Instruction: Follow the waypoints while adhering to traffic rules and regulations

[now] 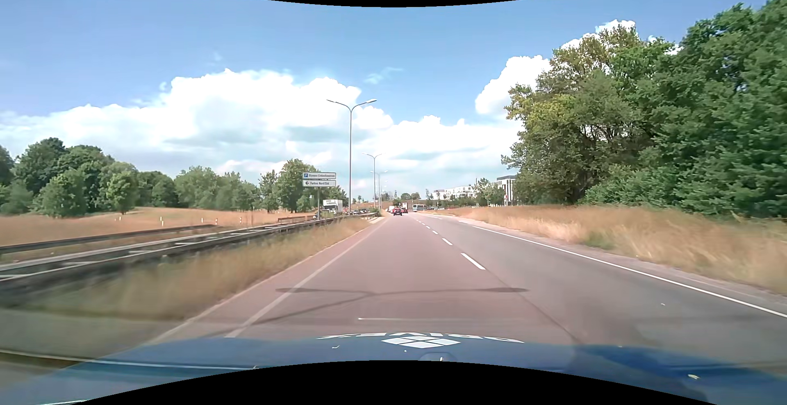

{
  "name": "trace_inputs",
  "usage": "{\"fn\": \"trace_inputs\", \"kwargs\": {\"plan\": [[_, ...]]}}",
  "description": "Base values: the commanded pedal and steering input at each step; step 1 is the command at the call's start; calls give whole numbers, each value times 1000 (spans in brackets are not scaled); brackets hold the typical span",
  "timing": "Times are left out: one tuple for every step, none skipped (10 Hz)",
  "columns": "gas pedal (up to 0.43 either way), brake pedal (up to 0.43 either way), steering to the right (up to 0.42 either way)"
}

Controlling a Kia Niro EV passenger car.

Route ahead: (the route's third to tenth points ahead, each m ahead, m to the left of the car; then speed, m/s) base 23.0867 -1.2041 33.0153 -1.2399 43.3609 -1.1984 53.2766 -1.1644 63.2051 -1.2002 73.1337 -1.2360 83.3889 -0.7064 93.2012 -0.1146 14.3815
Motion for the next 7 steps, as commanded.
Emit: {"fn": "trace_inputs", "kwargs": {"plan": [[138,0,-5],[138,0,-5],[138,0,-5],[138,0,-5],[138,0,-5],[138,0,-4],[138,0,-4]]}}
